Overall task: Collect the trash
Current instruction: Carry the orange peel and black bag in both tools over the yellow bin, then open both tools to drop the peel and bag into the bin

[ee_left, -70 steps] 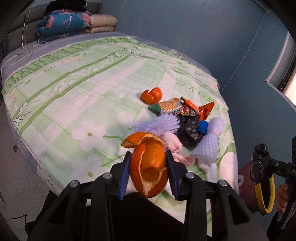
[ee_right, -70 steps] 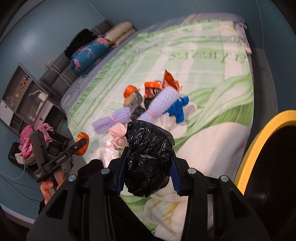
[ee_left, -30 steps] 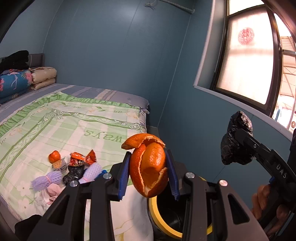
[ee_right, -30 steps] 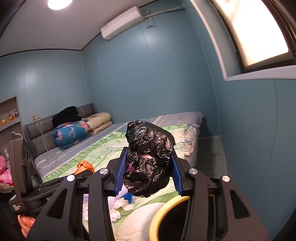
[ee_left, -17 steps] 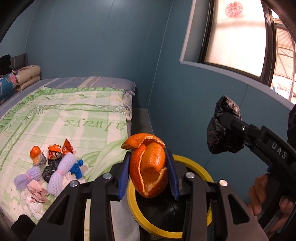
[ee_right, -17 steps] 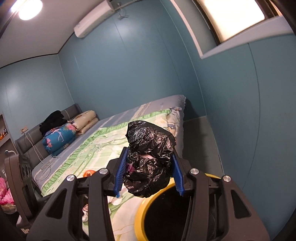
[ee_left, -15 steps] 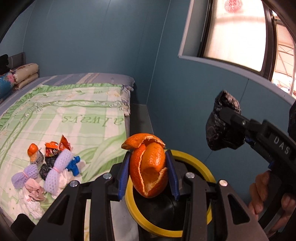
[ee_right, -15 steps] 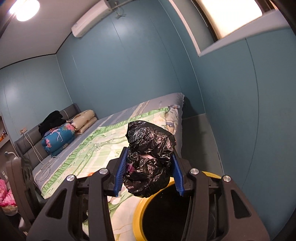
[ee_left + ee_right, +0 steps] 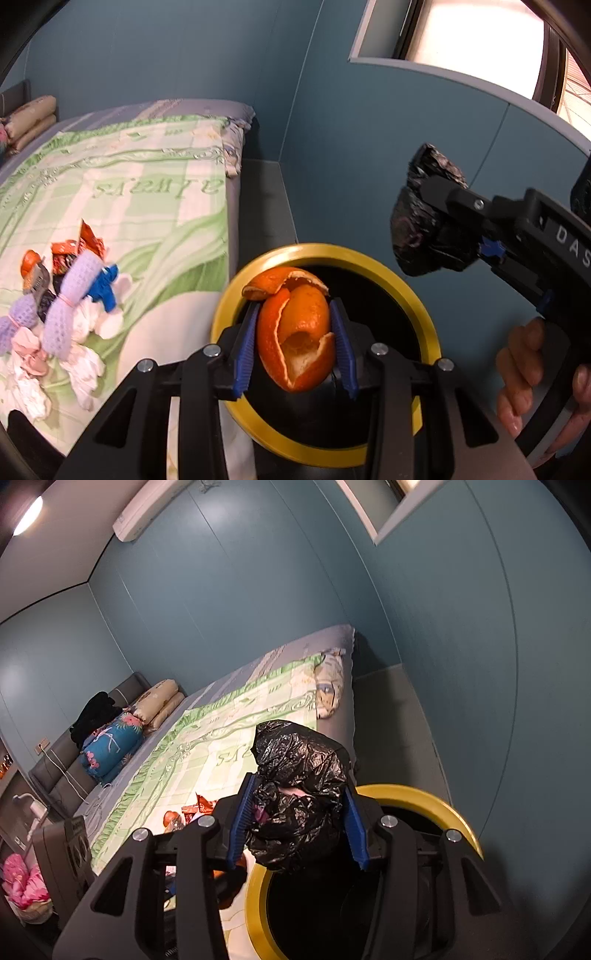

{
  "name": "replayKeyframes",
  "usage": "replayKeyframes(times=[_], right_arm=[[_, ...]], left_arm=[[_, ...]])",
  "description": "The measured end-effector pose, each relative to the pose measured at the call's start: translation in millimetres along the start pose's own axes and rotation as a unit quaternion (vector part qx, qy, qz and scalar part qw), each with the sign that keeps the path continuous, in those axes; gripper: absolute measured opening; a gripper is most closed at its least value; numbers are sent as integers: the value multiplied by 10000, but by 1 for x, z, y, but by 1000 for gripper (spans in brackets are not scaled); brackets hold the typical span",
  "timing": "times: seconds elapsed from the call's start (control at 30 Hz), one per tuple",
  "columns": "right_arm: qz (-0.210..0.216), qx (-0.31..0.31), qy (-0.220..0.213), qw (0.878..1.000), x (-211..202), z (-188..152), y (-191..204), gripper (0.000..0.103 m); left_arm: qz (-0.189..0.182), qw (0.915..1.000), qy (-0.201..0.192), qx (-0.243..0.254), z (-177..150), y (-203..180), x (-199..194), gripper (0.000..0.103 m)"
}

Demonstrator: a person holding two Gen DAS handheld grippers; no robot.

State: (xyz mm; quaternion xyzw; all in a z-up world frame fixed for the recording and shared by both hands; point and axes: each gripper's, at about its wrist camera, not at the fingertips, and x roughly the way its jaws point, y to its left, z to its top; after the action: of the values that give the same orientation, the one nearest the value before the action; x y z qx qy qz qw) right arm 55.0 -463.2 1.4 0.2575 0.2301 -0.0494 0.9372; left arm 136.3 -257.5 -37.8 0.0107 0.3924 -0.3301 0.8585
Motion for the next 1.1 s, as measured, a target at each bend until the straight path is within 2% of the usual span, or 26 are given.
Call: replayKeyframes(times=[0.1,0.2,0.27,0.37,0.77,1.1], right_arm=[[-12,56,48,10000,5,-3,-5,46],[-56,81,-6,10000,4,-4,-5,52],[-55,119,-46,9999,3,-5,-7,55],[-83,140,-97,9998,1,-7,-6,59],[113,-53,-98,9999,0,-7,7,62],[269,-423,-156,9986,-6,-2,38,66]], left_arm=[[-61,10000,53,-15,-4,-1,4,37],[-62,10000,-9,-10,-5,-1,3,49],[-2,9999,-113,-26,-6,1,-1,63],[59,9997,-229,-39,-4,5,-9,65],[364,9965,-710,-234,10,31,-51,71],[677,9906,-1086,-481,15,58,-91,76]])
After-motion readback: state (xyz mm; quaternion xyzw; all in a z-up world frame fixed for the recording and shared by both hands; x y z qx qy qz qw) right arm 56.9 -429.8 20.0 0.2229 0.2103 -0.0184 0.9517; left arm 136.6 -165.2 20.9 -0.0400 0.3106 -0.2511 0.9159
